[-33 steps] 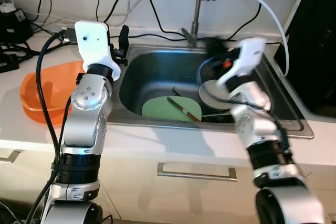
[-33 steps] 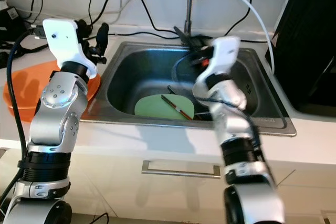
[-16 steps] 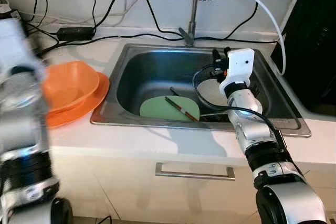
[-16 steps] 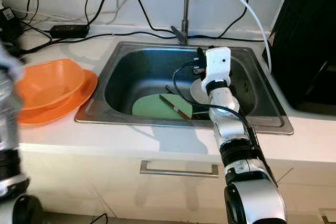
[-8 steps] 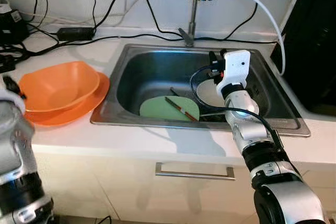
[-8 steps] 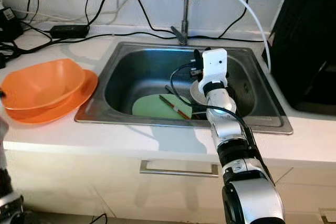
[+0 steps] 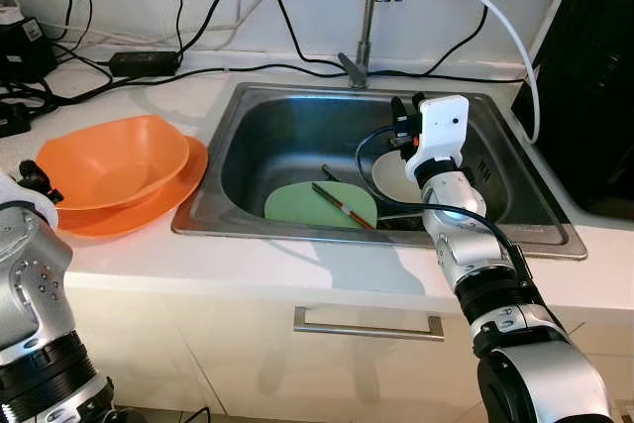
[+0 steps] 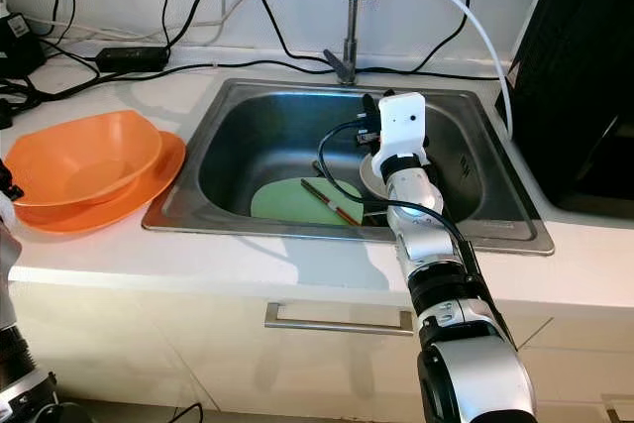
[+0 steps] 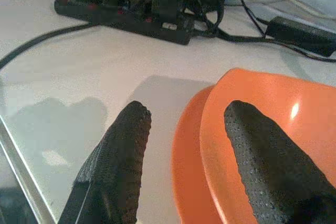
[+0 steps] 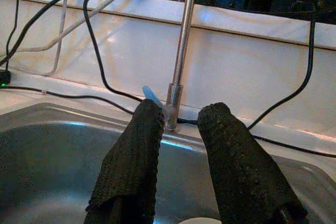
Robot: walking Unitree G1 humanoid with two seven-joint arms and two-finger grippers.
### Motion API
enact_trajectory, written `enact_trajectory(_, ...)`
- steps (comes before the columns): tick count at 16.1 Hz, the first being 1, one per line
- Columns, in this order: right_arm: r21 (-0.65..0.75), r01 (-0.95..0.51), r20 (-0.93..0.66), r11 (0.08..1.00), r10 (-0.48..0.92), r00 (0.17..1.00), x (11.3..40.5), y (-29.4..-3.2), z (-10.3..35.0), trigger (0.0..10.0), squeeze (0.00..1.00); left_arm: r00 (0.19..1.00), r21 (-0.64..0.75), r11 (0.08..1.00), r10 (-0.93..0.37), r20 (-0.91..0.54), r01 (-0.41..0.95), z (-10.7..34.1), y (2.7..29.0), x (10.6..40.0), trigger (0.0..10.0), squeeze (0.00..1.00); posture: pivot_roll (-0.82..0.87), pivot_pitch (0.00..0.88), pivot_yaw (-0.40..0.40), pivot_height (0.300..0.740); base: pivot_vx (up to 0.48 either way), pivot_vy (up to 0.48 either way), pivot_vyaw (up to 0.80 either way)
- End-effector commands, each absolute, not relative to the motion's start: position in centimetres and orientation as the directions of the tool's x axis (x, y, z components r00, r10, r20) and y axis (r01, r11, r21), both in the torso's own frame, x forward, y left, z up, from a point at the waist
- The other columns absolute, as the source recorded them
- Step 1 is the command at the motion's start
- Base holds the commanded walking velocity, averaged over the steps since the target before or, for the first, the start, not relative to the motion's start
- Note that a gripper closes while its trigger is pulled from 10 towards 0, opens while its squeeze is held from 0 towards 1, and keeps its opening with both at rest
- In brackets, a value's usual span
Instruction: Kitchen organization
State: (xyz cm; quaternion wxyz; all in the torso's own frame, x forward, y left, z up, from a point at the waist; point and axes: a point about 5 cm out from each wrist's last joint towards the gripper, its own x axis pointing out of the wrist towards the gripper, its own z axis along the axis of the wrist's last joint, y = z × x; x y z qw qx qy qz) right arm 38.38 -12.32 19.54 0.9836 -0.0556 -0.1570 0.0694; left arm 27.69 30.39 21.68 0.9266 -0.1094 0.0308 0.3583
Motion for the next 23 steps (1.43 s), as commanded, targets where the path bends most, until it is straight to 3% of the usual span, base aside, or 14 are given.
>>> enact_trajectory(1, -0.149, -0.122, 0.32, 0.981, 0.165, 0.933, 38.5, -12.3, 20.2, 10.0, 0.0, 0.738, -0.178, 0.716, 0.658, -0.151, -0.675, 21.5, 30.3, 27.5, 10.0, 0.0, 0.15, 0.01, 0.001, 0.74, 0.0, 0.0, 0.0)
enact_trajectory(23, -0.154, -0.117, 0.318, 0.981, 0.161, 0.934, 38.7, -12.5, 20.3, 10.0, 0.0, 0.858, -0.23, 0.838, 0.429, -0.282, -0.495, 18.9, 25.0, 29.3, 10.0, 0.0, 0.14, 0.013, -0.006, 0.74, 0.0, 0.0, 0.0)
